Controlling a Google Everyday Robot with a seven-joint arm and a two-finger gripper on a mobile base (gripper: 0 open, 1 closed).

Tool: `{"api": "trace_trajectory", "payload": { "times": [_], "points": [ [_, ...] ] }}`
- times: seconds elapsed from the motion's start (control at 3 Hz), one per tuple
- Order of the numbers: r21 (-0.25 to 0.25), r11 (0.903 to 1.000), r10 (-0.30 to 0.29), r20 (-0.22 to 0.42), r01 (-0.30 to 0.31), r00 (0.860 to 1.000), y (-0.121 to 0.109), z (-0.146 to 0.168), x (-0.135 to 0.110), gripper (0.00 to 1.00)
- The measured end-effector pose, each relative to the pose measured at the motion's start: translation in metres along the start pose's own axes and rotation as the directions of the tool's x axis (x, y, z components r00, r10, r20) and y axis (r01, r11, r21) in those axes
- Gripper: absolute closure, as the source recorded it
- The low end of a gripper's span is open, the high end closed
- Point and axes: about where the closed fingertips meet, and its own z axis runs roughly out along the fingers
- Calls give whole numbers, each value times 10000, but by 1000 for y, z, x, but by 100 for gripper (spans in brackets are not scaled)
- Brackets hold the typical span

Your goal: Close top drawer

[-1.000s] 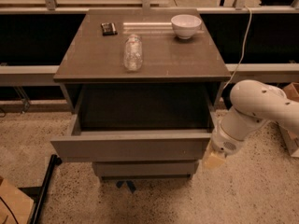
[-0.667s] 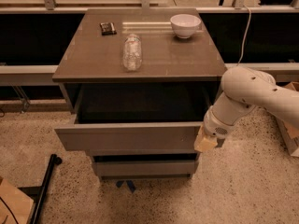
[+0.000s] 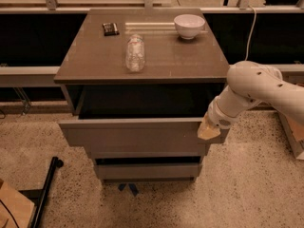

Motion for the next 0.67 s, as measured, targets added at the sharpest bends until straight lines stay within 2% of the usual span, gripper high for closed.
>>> {"api": "trace_trajectory", "payload": {
  "times": [0.67],
  "points": [
    [-11, 9999, 128, 153, -128, 9998, 1, 3, 2, 100]
  ]
}}
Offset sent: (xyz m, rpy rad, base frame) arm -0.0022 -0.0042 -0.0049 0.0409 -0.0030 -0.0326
